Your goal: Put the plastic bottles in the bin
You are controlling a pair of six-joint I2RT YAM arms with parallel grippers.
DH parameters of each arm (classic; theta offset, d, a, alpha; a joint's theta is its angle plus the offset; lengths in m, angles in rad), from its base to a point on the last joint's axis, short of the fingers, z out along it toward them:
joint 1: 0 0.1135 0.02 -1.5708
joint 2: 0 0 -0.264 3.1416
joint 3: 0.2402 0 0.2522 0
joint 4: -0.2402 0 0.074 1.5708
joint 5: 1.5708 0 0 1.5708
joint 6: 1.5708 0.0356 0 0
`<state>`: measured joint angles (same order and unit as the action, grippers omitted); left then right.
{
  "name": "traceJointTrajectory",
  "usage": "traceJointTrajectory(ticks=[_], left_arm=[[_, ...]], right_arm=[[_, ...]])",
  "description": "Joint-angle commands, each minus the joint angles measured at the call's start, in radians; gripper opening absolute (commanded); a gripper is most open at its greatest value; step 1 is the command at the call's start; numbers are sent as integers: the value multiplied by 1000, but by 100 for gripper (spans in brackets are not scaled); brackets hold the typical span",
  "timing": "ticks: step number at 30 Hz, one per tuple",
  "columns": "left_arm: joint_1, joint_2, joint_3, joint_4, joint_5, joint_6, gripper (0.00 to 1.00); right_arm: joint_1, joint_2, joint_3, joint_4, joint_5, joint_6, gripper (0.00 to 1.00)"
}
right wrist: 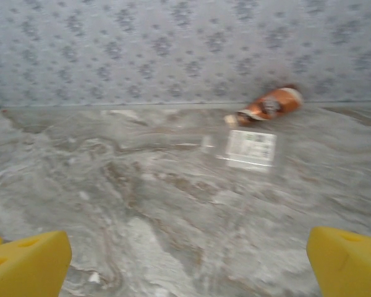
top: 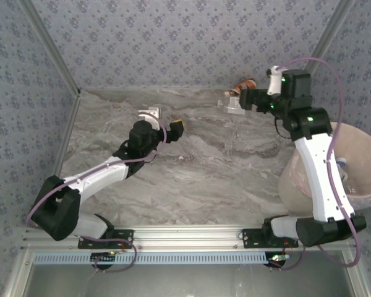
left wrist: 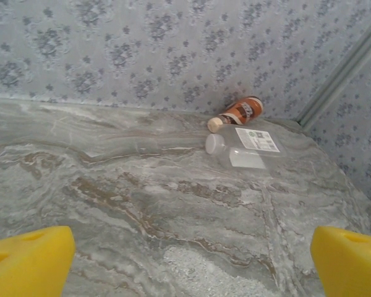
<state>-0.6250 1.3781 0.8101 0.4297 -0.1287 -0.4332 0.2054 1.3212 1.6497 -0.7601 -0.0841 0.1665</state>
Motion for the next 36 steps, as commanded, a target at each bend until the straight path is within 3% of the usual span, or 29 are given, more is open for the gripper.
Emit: traceJointTrajectory(ticks=[1,9,15,19,23,27,33,36], left_arm=[[12,-36,-14,-19,-41,-43,98],[23,-60,-38,-63,-99,-67,98],[36,-60,-38,-98,-101,-80,98],[48,-53,-44,-109,-101,-90,98],[66,-45,-51,-111,-96,-102,98],[84,-32,-48,-111,-92,-113,98],[109,-11,-49,-109,-74,-131,98],[114,3,-46,-106,-66,-142,98]], right_arm=[[55,94,-25,153,-27,62,100],[129,380,55,260,2,86,100],[90,595,175,251,55,97,100],[30,737,275,241,24,55,100],[-24,917,483,122,-18,-56,100],[-71,1096,724,-24,-33,-64,100],[-92,1172,748,-53,-36,-53,100],[-89,1185,735,-94,-100,-60,100]])
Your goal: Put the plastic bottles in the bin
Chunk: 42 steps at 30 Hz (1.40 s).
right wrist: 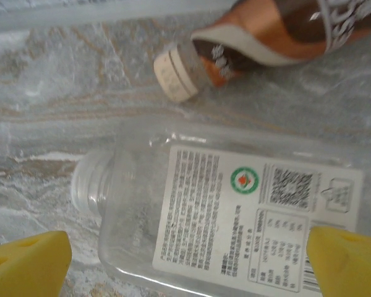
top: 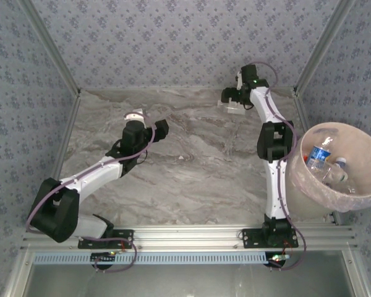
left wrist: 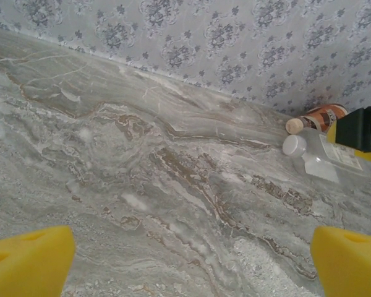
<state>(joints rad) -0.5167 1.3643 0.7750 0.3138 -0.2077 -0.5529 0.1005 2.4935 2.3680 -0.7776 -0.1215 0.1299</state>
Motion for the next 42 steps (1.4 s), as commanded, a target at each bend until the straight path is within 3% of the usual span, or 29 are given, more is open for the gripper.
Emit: traceJointTrajectory(ticks=[1,14,23,28,33,37,42], left_arm=[[7,21,-9,10,16,-25,98],[8,21,-21,25,36,-54,98],[9,-10,-49,38,34,-64,98],[9,-27,-60,35,34,-59,98],[10,-34,-71,38,26,-62,98],[10,-36,-70,34,26,-62,98],[10,-37,-71,29,18,-59,98]], right_arm=[[21,9,0,-87,-71,-23,100],[147,-235,-322,-34,-194,77,100],[250,-432,-578,136,-278,224,100],[240,-474,-562,66,-109,85,100],[214,-411,-497,-48,48,-13,100],[205,-339,-420,-123,35,-185,100],[182,-248,-303,-209,27,-216,100]])
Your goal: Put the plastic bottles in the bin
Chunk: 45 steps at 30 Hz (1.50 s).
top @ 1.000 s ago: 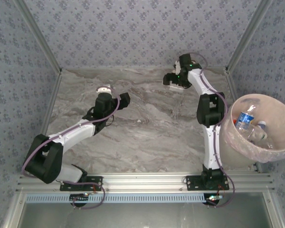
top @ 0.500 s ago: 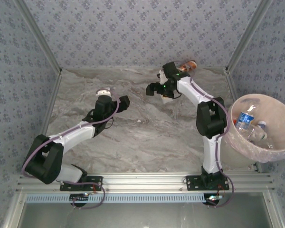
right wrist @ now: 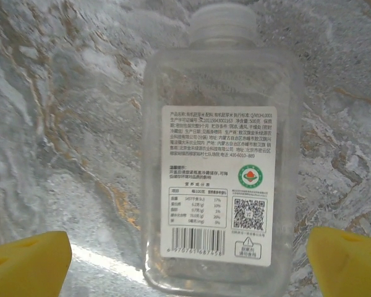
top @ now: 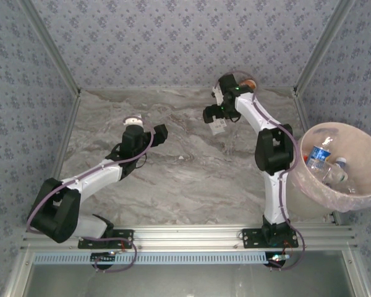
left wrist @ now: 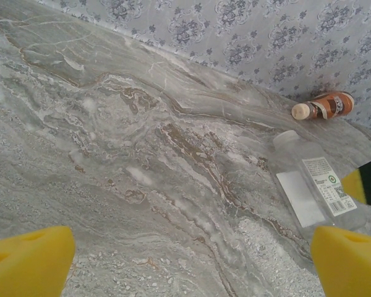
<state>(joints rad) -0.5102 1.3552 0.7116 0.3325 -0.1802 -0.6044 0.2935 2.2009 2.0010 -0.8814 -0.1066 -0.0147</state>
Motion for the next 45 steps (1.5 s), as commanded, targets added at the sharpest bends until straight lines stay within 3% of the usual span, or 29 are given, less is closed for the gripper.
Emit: traceJointTrajectory(ticks=[1,18,22,27,38,45], left_arm=[[5,-29,-8,11,-15,-8,98],[7,-4,-1,-1,-21,-15,98],[8,-5,-1,-3,-20,-16,98],[9,-7,-1,-4,-14,-14,98],[10,11,3,20,23,-34,98],[10,22,9,36,60,-52,98]], right_arm=[[-10,60,77,-114,13,-72,100],[32,203,125,-86,151,-32,100],[43,167,106,-54,153,-16,82],[44,37,33,6,165,10,70],[75,-432,-114,-49,197,40,67],[17,-746,-177,-107,208,48,63]])
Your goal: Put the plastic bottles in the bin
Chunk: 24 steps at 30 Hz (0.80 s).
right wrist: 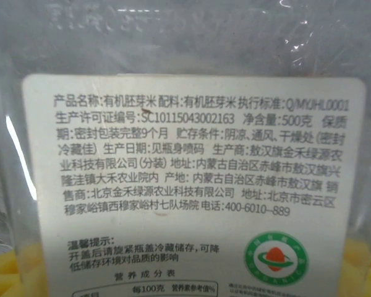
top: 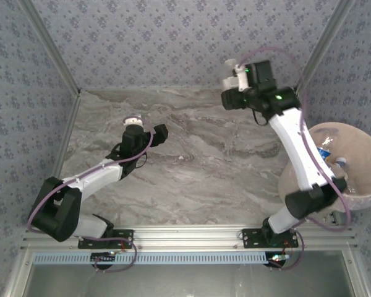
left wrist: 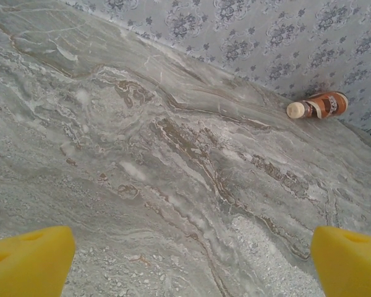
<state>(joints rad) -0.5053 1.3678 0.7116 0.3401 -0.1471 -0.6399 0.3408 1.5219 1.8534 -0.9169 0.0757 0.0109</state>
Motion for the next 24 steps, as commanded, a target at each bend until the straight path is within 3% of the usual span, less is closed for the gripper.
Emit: traceJointTrajectory(ticks=[1,4,10,17,24], left_arm=[[5,10,9,30,30,-19,98],[4,10,11,33,44,-32,98],[4,11,27,30,71,-42,98],[4,36,104,-9,142,-54,98],[3,48,164,-41,227,-71,98]], right_arm=[[-47,-100,-37,-80,40,33,59],[-134,-204,-61,-112,73,56,57],[-408,-370,-62,-245,4,53,61],[-760,-396,-34,-505,73,37,64],[-961,-408,-117,-490,73,39,69]])
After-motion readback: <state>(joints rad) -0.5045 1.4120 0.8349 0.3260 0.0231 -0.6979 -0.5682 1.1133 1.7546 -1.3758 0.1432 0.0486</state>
